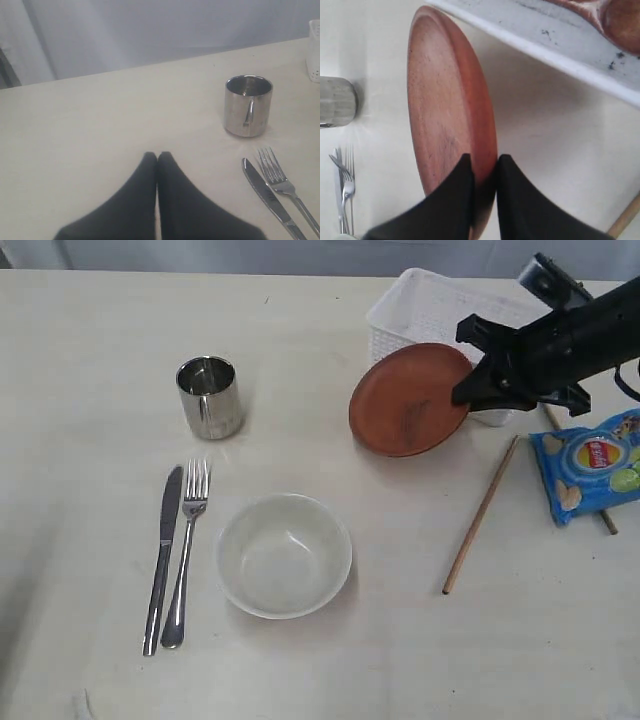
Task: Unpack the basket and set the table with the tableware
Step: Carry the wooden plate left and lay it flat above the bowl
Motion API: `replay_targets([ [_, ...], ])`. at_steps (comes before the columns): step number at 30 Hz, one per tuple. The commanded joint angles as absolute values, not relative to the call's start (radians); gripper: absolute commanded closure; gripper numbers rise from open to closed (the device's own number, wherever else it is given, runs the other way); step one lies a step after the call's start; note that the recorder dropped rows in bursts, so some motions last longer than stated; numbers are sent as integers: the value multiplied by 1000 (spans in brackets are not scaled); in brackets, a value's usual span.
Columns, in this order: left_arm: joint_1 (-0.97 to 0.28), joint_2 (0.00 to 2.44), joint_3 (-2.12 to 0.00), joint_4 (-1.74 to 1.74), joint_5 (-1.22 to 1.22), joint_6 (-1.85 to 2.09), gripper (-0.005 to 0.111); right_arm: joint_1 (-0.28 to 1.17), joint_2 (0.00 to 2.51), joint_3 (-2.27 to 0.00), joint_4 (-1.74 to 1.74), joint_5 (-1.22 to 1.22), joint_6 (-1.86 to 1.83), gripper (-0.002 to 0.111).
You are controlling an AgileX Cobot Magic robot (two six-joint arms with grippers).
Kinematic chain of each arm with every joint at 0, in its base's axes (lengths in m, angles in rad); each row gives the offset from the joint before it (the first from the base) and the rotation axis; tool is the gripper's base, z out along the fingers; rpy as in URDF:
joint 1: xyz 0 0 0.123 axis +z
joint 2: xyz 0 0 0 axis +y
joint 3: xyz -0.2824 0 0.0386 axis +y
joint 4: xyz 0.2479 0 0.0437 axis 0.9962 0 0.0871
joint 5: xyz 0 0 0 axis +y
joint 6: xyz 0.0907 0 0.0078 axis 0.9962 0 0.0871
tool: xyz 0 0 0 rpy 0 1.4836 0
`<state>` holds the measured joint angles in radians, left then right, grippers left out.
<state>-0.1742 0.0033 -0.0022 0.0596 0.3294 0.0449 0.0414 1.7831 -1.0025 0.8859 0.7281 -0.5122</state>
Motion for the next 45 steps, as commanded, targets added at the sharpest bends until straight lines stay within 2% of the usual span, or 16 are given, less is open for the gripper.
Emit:
replay_targets([
  [1, -172, 0, 0, 51, 322, 44, 107, 76, 1817, -1011, 917, 782, -508, 109],
  [7, -172, 0, 0, 51, 322, 44, 107, 242, 1878, -1011, 1064, 712, -548, 109],
  [15, -172, 0, 0, 51, 322, 44, 107, 353, 1893, -1011, 1139, 527, -540, 109],
  [33, -172, 0, 0, 51, 322, 44, 107, 353, 1926, -1011, 1137, 525, -550, 108],
  [36, -172, 0, 0, 51, 322, 44, 107, 351, 1926, -1011, 1134, 519, -533, 99],
  [40, -172, 0, 0, 51, 322, 44, 107, 351, 1926, -1011, 1114, 501, -466, 75],
  [45, -172, 0, 0, 51, 322, 44, 107, 351, 1926, -1013, 1046, 506, -411, 74],
])
